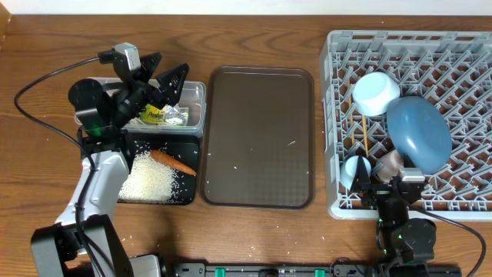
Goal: Sort waste into correct bins and load items into the dishwasher rack
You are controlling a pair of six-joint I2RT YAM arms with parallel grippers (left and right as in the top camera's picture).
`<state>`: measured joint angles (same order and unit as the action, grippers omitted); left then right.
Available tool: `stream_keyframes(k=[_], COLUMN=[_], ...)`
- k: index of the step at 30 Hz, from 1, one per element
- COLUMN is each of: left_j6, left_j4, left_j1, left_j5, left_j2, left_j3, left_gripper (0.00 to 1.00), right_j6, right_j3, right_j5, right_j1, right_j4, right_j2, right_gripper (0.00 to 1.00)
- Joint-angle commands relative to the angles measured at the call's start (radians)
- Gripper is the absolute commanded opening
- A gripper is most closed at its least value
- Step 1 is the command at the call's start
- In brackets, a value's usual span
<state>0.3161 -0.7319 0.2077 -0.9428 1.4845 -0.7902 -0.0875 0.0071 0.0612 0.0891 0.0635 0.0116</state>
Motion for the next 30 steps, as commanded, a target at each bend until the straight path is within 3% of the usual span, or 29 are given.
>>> stream_keyframes(k=[1,22,26,30], left_j6=[-0.012,-0.012,-0.012,-0.012], left_j4=[-0.007,0.002,0.096,0.289], left_j1=[0.001,0.000,0.000,0.000], left_j5=[-0.005,-0.005,-0.005,-0.005], left_j2=[-0.016,-0.030,-0.103,-0.247], left_j3=[0.001,0.001,0.001,0.001], left_gripper=[0.96,0.96,0.96,0.96], right_j6=[-0.013,-0.013,-0.013,-0.013], right_j3=[-0.002,-0.002,-0.002,-0.002], right_j5=[0.014,0.014,0.013,0.013], right_j1=[-0.005,-0.005,-0.005,-0.005], right_j4=[0.003,0.003,0.003,0.003], right_j2=[-0.006,-0.006,-0.006,-0.006], right_gripper=[0.99,0.99,0.99,0.99])
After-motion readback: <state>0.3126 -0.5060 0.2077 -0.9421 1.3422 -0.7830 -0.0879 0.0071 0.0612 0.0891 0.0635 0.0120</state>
